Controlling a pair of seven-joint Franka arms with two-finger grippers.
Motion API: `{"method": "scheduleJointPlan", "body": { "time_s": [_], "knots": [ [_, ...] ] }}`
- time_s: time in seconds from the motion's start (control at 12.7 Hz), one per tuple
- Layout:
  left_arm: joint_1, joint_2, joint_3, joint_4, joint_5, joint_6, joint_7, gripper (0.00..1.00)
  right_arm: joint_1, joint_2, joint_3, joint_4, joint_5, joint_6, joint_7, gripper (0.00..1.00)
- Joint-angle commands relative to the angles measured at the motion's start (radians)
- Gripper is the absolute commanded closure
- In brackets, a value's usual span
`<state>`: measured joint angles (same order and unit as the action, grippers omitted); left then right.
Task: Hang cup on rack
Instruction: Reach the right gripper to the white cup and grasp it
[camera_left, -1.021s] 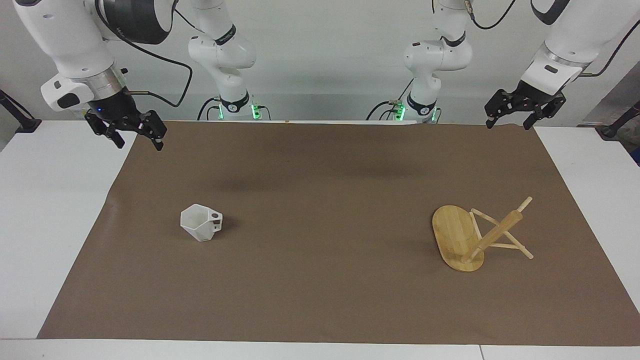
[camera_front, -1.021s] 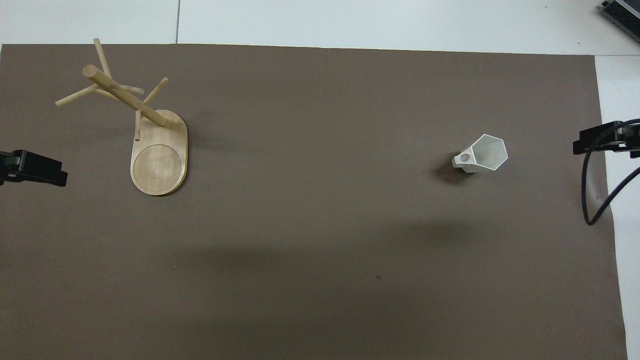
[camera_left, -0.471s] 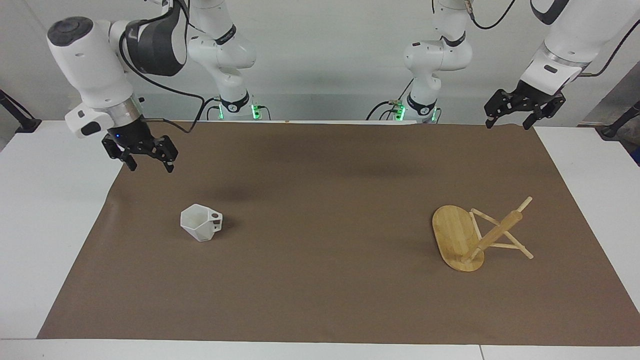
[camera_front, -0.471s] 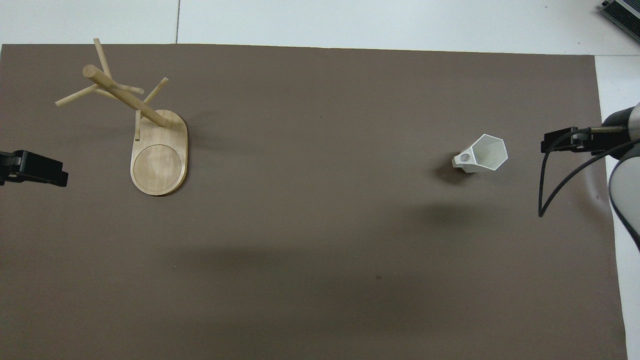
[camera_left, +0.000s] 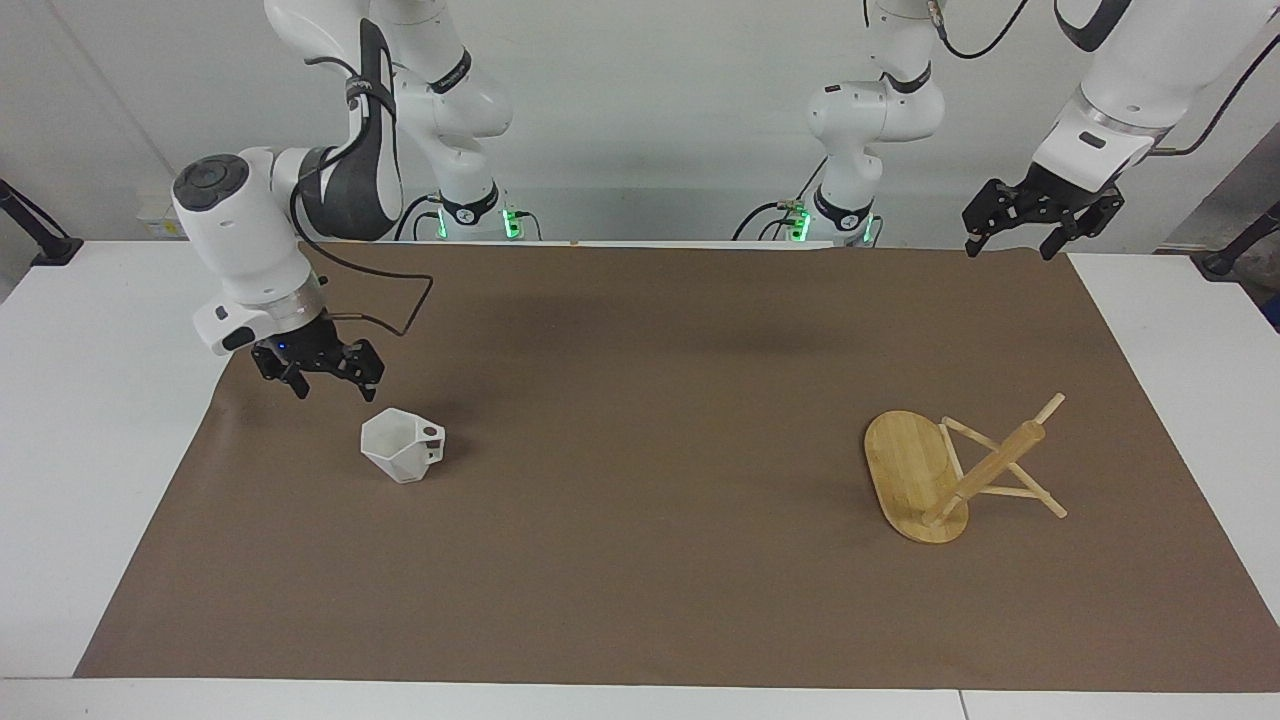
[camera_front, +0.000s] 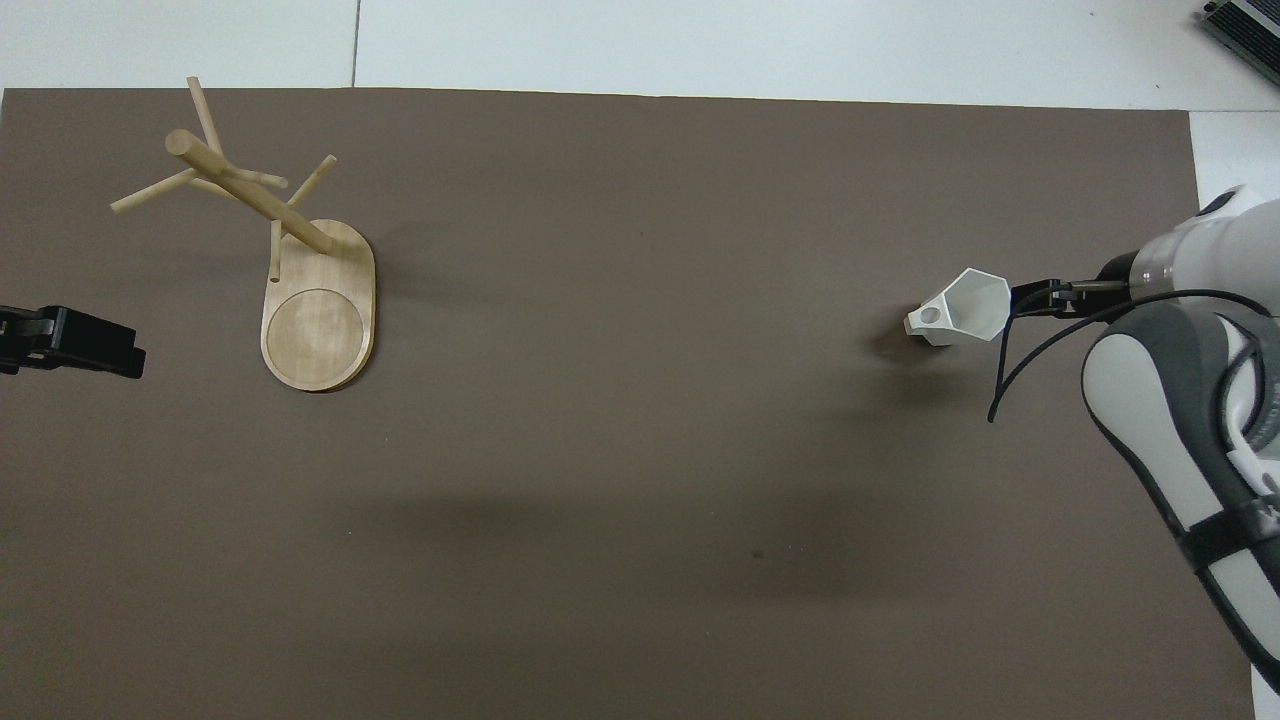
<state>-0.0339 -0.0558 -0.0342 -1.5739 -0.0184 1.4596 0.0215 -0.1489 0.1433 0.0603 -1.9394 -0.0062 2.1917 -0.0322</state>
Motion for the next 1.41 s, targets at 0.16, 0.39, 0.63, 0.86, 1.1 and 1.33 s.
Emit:
{"method": "scheduleJointPlan", "body": {
  "time_s": [0.16, 0.39, 0.63, 0.86, 1.1, 1.33],
  "knots": [
    [-0.001, -0.045, -0.001, -0.069, 0.020, 0.036, 0.014, 0.00, 0.002, 0.050, 0.003, -0.039, -0.017, 0.132, -0.014, 0.00],
    [-0.001, -0.045, -0.003, -0.069, 0.020, 0.039, 0.014, 0.00, 0.017, 0.078, 0.003, -0.041, -0.015, 0.186, 0.021, 0.00],
    [-0.003, -0.044, -0.003, -0.069, 0.020, 0.056, 0.003, 0.00, 0.015, 0.113, 0.003, -0.041, -0.015, 0.220, 0.028, 0.00],
    [0.000, -0.044, -0.003, -0.067, 0.020, 0.101, 0.000, 0.00, 0.015, 0.122, 0.004, -0.041, -0.017, 0.212, 0.022, 0.27],
    [-0.003, -0.042, -0.004, -0.066, 0.020, 0.108, 0.020, 0.00, 0.015, 0.122, 0.004, -0.033, -0.017, 0.174, 0.018, 1.00],
    [0.005, -0.044, -0.004, -0.090, 0.017, 0.186, 0.017, 0.00, 0.015, 0.121, 0.004, -0.029, -0.005, 0.152, 0.026, 1.00]
  ]
}}
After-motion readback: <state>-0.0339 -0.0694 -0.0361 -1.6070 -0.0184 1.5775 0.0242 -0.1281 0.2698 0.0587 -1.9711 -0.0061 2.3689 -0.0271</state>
